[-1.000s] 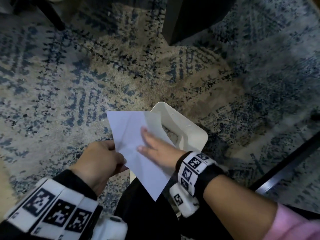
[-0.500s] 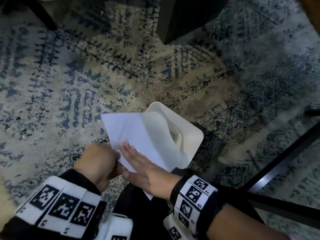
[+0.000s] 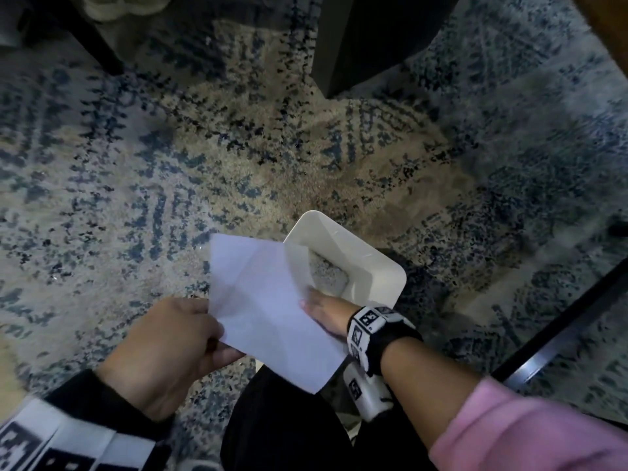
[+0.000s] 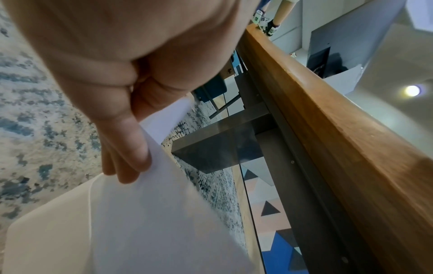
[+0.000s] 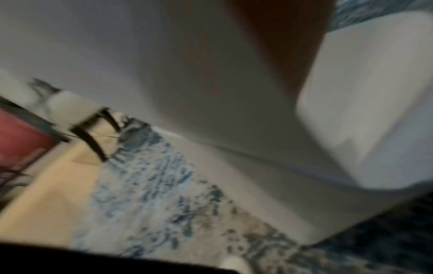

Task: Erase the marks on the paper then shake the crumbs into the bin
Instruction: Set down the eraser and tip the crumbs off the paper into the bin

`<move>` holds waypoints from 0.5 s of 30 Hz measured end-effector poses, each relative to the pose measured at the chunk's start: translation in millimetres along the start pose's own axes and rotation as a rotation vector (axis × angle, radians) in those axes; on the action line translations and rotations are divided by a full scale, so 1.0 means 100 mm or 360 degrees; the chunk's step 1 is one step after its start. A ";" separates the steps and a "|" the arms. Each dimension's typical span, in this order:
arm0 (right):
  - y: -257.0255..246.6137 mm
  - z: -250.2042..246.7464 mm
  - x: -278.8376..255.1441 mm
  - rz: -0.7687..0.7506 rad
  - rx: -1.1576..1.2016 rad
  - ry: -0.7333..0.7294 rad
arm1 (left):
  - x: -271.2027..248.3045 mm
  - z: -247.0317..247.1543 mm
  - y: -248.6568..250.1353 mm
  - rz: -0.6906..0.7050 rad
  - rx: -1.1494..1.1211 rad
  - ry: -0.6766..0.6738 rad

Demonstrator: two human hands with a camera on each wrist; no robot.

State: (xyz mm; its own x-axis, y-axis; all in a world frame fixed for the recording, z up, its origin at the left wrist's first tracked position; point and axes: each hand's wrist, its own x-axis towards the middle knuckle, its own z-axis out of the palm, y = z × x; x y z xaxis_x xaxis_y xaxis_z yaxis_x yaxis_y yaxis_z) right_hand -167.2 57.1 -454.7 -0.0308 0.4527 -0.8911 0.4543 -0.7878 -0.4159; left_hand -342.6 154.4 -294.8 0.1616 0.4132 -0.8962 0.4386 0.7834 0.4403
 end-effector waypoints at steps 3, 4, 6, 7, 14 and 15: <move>-0.01 -0.23 0.09 0.0306 -0.0232 0.0366 | -0.01 0.00 -0.01 -0.0006 0.0027 0.0006; -0.10 -0.27 0.07 0.0155 -0.0196 0.0472 | 0.01 0.01 -0.01 -0.0006 0.0032 -0.0003; -0.36 -0.24 -0.05 -0.0282 -0.0121 0.0542 | 0.02 0.03 0.00 0.0003 0.0045 -0.0021; -0.45 -0.18 -0.08 -0.0449 -0.0074 0.0489 | 0.03 0.04 0.00 0.0012 0.0050 -0.0032; 0.08 -0.27 0.05 0.0308 -0.0250 0.0383 | 0.00 -0.12 0.02 0.0046 0.0016 -0.0085; 0.03 -0.30 0.00 0.0232 -0.0213 0.0530 | 0.02 -0.12 0.02 0.0040 -0.0002 -0.0085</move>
State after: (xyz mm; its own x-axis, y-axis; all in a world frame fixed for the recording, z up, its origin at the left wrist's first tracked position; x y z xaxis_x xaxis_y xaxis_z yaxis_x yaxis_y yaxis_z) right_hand -139.0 67.4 -450.6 0.3234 0.4681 -0.8224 0.5453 -0.8025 -0.2423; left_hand -352.0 162.0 -295.1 0.2195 0.4073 -0.8865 0.4328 0.7737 0.4627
